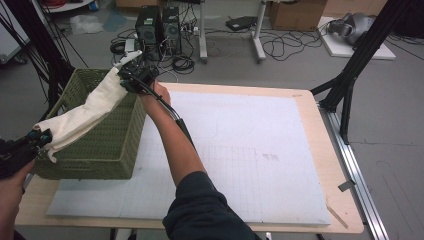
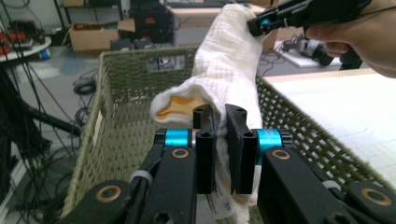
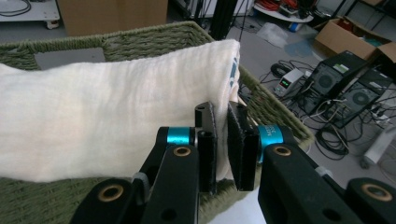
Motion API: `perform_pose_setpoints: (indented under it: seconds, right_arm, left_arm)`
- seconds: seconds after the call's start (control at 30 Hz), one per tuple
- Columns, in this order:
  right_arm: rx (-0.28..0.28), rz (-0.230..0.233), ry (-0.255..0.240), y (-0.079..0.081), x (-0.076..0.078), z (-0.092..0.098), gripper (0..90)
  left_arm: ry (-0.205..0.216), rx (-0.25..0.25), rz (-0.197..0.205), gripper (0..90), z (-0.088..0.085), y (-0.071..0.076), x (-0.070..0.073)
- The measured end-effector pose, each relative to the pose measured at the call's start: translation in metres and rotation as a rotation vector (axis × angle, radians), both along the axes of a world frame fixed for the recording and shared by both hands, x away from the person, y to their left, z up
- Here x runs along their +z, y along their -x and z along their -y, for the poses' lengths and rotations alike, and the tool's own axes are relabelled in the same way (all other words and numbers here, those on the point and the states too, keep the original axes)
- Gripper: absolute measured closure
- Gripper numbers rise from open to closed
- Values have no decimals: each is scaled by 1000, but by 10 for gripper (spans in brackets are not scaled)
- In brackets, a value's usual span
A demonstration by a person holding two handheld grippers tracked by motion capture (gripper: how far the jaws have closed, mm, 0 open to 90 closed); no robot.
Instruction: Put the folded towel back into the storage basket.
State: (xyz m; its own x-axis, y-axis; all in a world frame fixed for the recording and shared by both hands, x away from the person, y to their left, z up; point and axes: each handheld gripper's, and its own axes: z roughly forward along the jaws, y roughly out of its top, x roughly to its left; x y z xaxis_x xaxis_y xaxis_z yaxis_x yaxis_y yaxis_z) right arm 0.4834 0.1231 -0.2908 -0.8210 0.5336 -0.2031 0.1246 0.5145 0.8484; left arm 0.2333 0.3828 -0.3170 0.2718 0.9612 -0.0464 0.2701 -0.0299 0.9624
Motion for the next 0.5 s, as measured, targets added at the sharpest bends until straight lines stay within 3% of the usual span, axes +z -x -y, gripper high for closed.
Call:
perform_pose_setpoints:
  seconds: [0.07, 0.1, 0.17, 0.27, 0.5]
  right_arm:
    - [6, 14, 10, 0, -3, -5, 809]
    - [6, 13, 18, 0, -5, -7, 757]
    - [0, 14, 31, -1, -8, -9, 654]
    - [-12, 33, 28, -1, -8, -6, 618]
    - [-13, 24, -11, 1, 5, 18, 602]
  left_arm:
    - [-2, 18, -6, 802, -3, -2, -2]
    - [-2, 32, -8, 748, -4, -3, -2]
    - [8, 62, 0, 517, -6, -4, -1]
    - [-2, 89, 40, 386, -5, 1, 3]
    - [29, 61, 86, 348, 2, 4, 9]
